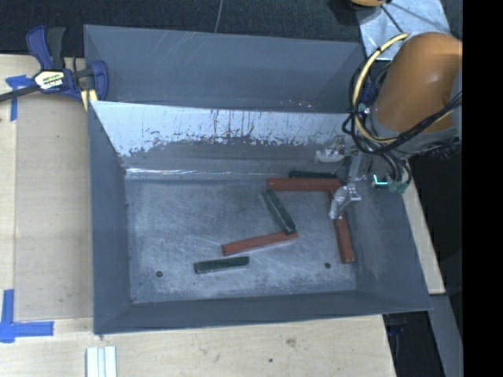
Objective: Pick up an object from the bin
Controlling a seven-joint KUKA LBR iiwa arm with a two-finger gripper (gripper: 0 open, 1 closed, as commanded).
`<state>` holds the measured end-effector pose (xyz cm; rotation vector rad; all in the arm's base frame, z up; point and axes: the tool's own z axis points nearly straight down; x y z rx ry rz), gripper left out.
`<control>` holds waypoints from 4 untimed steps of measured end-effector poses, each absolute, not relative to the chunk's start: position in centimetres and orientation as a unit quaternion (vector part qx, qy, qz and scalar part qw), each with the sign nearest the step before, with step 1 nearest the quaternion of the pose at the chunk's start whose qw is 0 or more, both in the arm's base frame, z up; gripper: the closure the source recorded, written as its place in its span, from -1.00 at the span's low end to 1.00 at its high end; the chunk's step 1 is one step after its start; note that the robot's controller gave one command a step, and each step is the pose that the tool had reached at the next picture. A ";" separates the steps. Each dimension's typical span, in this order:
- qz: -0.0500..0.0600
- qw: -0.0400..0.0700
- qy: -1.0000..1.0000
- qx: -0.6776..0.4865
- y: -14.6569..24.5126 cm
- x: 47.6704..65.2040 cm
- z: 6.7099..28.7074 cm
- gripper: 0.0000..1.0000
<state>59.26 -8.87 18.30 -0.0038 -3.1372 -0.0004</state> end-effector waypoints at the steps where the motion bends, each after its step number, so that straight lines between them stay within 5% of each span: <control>1: 0.000 -0.002 -1.000 0.000 -8.8 59.5 18.7 -1.00; 2: 0.001 -0.003 -0.997 0.071 -4.8 58.7 14.0 -1.00; 3: 0.000 -0.001 -1.000 0.024 1.8 56.9 13.2 -1.00; 4: -0.001 -0.002 -0.991 0.135 4.8 57.3 14.1 -1.00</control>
Offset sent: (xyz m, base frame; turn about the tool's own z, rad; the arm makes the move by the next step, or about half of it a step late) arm -0.0193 0.1012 -0.1130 -0.3512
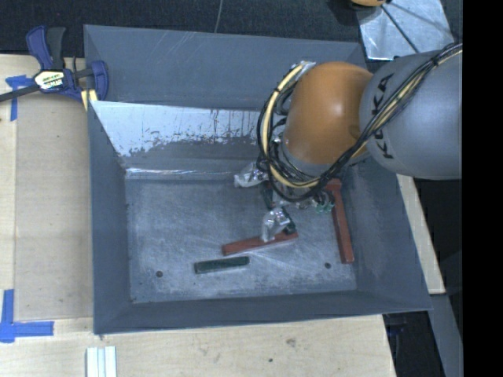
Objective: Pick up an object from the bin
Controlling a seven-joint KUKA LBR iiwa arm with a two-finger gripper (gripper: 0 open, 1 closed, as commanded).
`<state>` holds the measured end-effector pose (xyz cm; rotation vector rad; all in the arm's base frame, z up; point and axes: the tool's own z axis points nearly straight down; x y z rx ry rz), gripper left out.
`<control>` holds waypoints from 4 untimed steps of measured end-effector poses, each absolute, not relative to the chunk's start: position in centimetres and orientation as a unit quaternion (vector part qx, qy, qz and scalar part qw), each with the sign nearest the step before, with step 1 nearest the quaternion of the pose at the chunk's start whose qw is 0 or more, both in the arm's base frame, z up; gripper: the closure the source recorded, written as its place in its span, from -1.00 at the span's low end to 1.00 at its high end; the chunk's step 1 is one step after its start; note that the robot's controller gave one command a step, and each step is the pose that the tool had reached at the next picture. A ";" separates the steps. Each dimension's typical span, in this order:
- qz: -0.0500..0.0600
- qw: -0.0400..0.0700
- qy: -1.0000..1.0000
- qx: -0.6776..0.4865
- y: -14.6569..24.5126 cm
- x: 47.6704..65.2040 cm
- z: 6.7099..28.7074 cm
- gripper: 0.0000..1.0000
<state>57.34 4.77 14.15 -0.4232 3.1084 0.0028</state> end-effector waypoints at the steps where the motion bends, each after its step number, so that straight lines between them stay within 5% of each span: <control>1: 0.000 0.002 0.989 -0.146 3.4 56.3 9.7 -1.00; 2: -0.001 0.011 0.984 -0.180 3.2 55.8 7.8 1.00; 4: -0.001 0.009 0.984 -0.180 3.2 55.8 8.1 1.00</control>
Offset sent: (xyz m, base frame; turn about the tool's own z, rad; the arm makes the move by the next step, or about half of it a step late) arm -0.0232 -0.0163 -0.0715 -0.0936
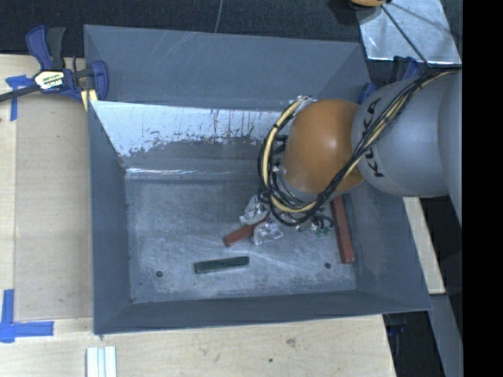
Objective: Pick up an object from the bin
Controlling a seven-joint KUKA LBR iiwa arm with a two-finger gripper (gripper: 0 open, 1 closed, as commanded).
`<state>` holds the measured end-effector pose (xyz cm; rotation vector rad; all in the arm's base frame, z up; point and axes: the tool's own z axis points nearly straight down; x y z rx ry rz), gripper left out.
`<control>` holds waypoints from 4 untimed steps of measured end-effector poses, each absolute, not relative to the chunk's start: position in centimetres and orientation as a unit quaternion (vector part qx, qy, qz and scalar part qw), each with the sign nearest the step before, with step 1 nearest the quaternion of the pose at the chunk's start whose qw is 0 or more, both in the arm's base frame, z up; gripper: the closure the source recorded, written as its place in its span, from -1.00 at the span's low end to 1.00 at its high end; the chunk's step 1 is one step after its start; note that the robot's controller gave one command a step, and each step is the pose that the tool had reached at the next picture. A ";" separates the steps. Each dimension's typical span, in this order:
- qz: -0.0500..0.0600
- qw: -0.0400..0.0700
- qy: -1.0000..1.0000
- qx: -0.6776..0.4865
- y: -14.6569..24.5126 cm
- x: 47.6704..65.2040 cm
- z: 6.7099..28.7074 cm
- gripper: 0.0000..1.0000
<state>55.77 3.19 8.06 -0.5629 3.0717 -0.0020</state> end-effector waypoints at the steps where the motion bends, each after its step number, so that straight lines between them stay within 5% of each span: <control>1: 0.000 0.002 0.984 -0.180 3.2 55.5 8.7 1.00; 4: 0.000 0.000 0.984 -0.180 3.1 55.5 13.3 1.00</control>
Offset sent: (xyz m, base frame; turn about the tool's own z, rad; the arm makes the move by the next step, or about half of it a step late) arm 0.0000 0.0001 0.0405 0.0000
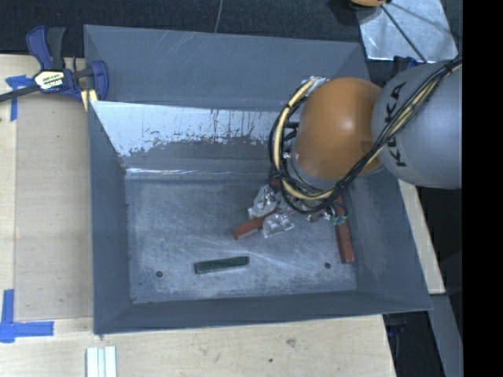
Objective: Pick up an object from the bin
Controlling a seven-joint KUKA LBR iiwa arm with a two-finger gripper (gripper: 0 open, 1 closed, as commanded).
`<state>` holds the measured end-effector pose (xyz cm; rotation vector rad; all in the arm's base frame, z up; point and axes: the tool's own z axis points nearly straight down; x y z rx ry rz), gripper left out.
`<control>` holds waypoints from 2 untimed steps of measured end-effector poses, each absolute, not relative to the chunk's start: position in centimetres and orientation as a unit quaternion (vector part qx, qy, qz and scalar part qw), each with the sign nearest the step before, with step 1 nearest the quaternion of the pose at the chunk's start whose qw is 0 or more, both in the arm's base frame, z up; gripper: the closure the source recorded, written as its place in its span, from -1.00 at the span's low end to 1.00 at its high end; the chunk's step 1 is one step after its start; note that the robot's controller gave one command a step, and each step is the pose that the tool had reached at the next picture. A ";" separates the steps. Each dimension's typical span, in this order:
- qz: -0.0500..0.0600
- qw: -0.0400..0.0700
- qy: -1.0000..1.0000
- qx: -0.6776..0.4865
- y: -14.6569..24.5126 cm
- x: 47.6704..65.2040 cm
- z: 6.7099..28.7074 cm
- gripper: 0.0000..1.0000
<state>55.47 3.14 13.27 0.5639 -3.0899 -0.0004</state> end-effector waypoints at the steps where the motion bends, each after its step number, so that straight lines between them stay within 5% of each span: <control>1: 0.001 -0.004 -0.984 0.179 3.1 55.7 14.4 1.00; 2: 0.000 -0.002 -0.984 0.179 3.1 55.6 15.2 1.00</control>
Offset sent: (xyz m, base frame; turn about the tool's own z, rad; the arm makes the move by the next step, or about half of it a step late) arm 0.0001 -0.0001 0.0546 0.0000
